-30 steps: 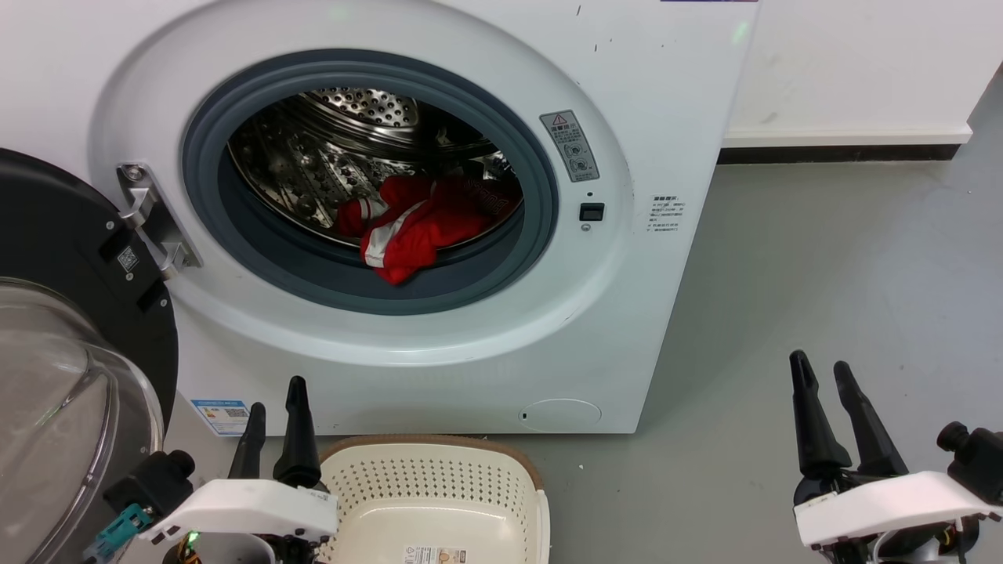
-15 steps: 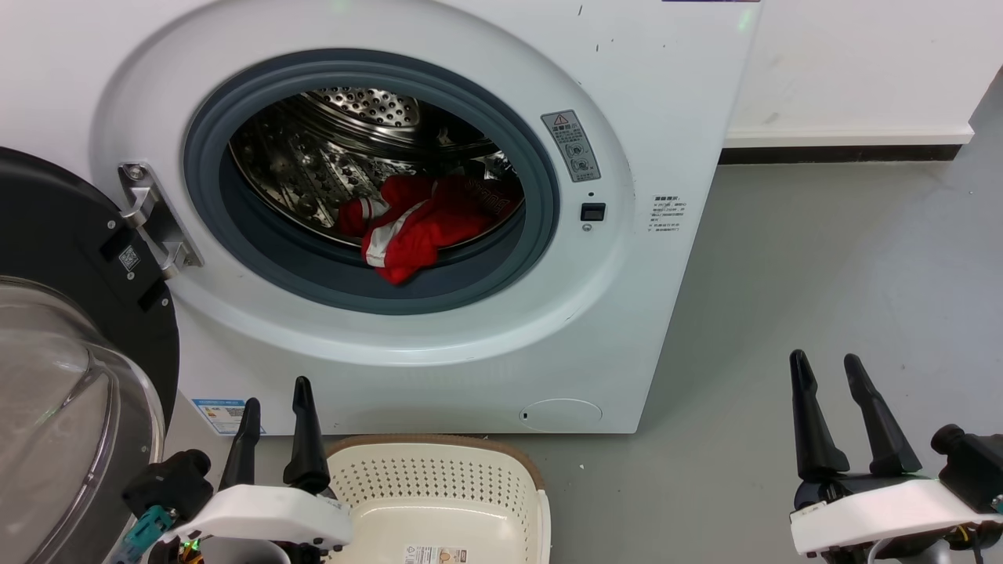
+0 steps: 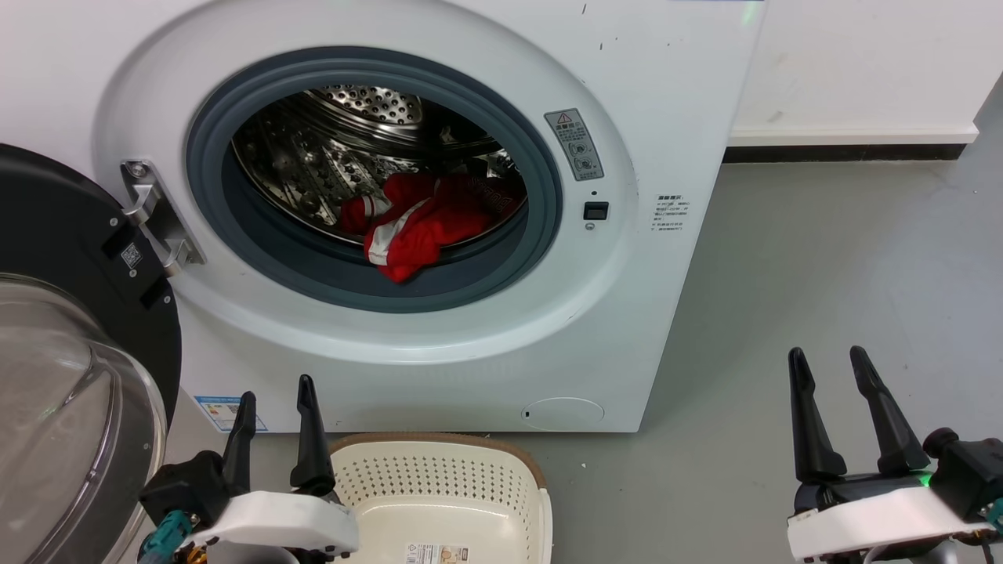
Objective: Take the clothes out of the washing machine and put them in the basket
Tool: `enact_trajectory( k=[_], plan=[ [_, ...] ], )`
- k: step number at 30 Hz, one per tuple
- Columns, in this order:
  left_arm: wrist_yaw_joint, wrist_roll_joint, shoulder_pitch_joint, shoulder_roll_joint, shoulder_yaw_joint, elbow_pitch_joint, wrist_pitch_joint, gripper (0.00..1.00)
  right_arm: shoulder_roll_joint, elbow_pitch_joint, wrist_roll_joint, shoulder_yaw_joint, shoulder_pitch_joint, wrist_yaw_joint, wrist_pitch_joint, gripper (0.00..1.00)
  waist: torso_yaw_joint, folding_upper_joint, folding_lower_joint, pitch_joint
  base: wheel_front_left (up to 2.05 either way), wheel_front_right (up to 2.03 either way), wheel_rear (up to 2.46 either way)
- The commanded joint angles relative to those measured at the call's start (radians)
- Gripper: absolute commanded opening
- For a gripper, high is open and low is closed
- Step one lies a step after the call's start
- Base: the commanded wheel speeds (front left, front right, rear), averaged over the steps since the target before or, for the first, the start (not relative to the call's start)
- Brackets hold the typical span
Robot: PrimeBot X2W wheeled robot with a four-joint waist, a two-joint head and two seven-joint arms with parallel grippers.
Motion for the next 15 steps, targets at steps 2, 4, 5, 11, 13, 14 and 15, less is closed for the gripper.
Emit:
enact_trajectory(
  k=[2, 4, 5, 11, 13, 14, 15],
  plan=[
    [0.007, 0.039, 0.005, 0.002, -0.002, -0.013, -0.012, 1.0, 0.001, -0.017, -0.039, 0.003, 0.01, 0.0, -0.013, 1.0, 0.001, -0.0001, 0.0, 0.0, 0.0, 0.0, 0.0],
    [0.011, 0.057, 0.007, 0.002, -0.003, -0.014, -0.017, 1.0, 0.001, -0.022, -0.055, 0.004, 0.012, 0.0, -0.019, 1.0, 0.001, -0.0001, 0.0, 0.001, 0.0, 0.0, 0.0],
    [0.012, 0.066, 0.007, 0.002, -0.004, -0.016, -0.019, 1.0, 0.001, -0.023, -0.06, 0.004, 0.014, 0.0, -0.02, 1.0, 0.002, -0.0001, 0.0, 0.001, 0.0, 0.0, 0.0],
    [0.019, 0.118, 0.017, 0.002, -0.008, -0.022, -0.031, 1.0, 0.001, -0.035, -0.11, 0.006, 0.025, 0.0, -0.034, 1.0, 0.002, -0.0001, 0.0, 0.002, 0.0, 0.0, 0.0],
    [0.022, 0.135, 0.02, 0.002, -0.01, -0.024, -0.037, 1.0, 0.001, -0.038, -0.122, 0.007, 0.027, 0.0, -0.037, 1.0, 0.003, -0.0001, 0.0, 0.002, 0.0, 0.0, 0.0],
    [0.022, 0.144, 0.021, 0.002, -0.011, -0.025, -0.039, 1.0, 0.001, -0.04, -0.13, 0.007, 0.028, 0.0, -0.039, 1.0, 0.003, -0.0001, 0.0, 0.003, 0.0, 0.0, 0.0],
    [0.024, 0.151, 0.022, 0.002, -0.012, -0.025, -0.04, 1.0, 0.001, -0.041, -0.137, 0.007, 0.03, 0.0, -0.042, 1.0, 0.003, -0.0001, 0.0, 0.003, 0.0, 0.0, 0.0]
  ],
)
